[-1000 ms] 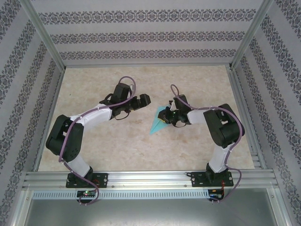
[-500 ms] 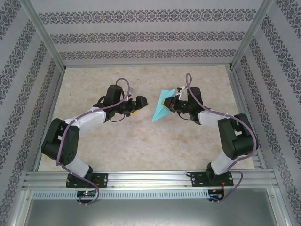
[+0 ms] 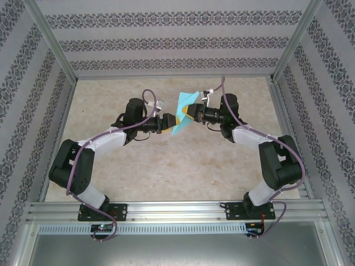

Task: Fold a paper plane with a square sheet of paper (pick it up from the middle)

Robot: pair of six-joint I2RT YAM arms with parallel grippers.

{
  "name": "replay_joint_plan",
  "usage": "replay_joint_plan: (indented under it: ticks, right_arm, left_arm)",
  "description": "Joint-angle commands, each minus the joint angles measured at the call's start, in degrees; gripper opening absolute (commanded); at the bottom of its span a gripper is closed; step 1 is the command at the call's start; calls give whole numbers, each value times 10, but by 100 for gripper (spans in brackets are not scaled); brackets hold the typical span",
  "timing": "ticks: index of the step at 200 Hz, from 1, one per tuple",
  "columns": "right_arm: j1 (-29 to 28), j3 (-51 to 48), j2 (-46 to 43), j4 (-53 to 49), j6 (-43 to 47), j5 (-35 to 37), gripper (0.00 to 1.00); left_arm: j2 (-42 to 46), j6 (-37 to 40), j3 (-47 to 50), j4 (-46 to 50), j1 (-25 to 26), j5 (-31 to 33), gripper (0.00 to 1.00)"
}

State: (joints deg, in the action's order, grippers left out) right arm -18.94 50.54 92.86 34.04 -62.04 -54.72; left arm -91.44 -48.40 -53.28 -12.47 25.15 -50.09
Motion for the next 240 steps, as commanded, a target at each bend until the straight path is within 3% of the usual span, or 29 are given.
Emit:
replay_joint_plan:
  ticks: [1, 49, 124, 183, 207, 228, 240]
  right_arm:
    - [-7, 23, 18, 36, -21, -27, 8]
    - [-12, 22, 30, 71, -45, -31, 9]
    - [-19, 11, 22, 22, -6, -35, 10]
    - [-22, 6, 15, 4, 6, -33, 11]
    - [-19, 5, 8, -5, 10, -29, 15]
    - [-12, 8, -10, -42, 31, -20, 25]
    - [-4, 10, -27, -92, 58, -3, 36]
  left_arm:
    - [9, -7, 6, -80, 9, -24, 67]
    - [27, -23, 15, -114, 9, -20, 46]
    - [49, 14, 5, -66, 8, -16, 44]
    - [48, 19, -3, -56, 8, -15, 26]
    - [46, 28, -6, -35, 8, -10, 18]
    - [47, 40, -7, -12, 7, -2, 14]
    - [49, 49, -8, 3, 5, 2, 12]
